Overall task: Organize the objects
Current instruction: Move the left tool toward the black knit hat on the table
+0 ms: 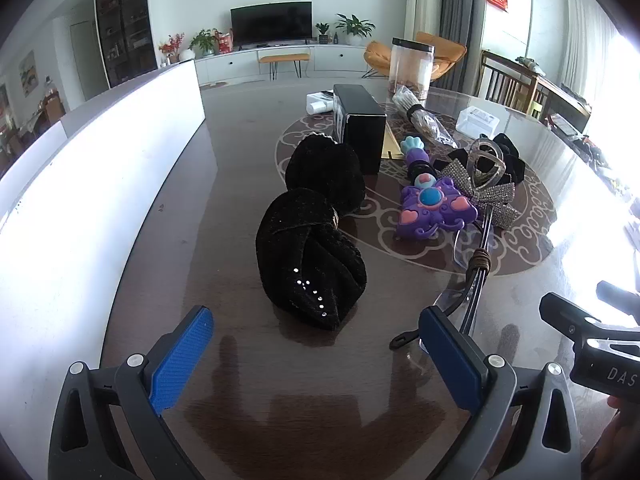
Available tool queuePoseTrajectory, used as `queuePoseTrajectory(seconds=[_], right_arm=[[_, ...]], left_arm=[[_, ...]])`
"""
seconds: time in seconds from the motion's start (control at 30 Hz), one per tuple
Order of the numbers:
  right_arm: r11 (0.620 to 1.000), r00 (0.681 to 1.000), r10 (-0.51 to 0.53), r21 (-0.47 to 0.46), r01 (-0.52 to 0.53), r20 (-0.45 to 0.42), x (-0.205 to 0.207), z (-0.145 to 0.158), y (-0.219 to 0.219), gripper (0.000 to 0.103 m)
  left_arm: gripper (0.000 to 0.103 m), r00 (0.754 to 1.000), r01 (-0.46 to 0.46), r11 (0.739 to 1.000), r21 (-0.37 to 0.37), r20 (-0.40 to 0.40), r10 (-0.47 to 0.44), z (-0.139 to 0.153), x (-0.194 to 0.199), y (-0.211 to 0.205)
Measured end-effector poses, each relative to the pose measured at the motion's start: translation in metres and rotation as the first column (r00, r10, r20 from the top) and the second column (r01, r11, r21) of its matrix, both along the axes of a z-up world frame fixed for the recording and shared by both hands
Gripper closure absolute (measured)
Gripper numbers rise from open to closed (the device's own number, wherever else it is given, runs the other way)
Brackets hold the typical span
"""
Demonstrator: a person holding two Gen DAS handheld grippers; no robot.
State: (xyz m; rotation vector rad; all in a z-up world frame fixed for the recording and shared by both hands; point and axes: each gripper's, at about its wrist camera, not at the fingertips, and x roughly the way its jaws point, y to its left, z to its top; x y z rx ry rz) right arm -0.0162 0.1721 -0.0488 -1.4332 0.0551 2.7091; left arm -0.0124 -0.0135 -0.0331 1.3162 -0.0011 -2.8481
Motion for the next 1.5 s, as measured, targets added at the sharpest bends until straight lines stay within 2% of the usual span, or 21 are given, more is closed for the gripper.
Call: queuePoseTrajectory(seconds=[0.27, 1.5], right_arm=[[1.0, 1.0, 0.003, -0.003, -0.003, 0.023, -0.003, -0.004, 0.0, 0.0], [1.0, 0.998, 0.018, -0.004, -0.018, 0.061, -0.006, -0.013, -0.005, 0.0]], left_arm=[[0.0, 1.0, 0.002, 1.0, -0.011, 0.006, -0.002, -0.001, -0.002, 0.002], [0.0, 0.998, -0.027, 0.997, 0.072, 0.05, 0.023, -0.006, -0.009, -0.009]])
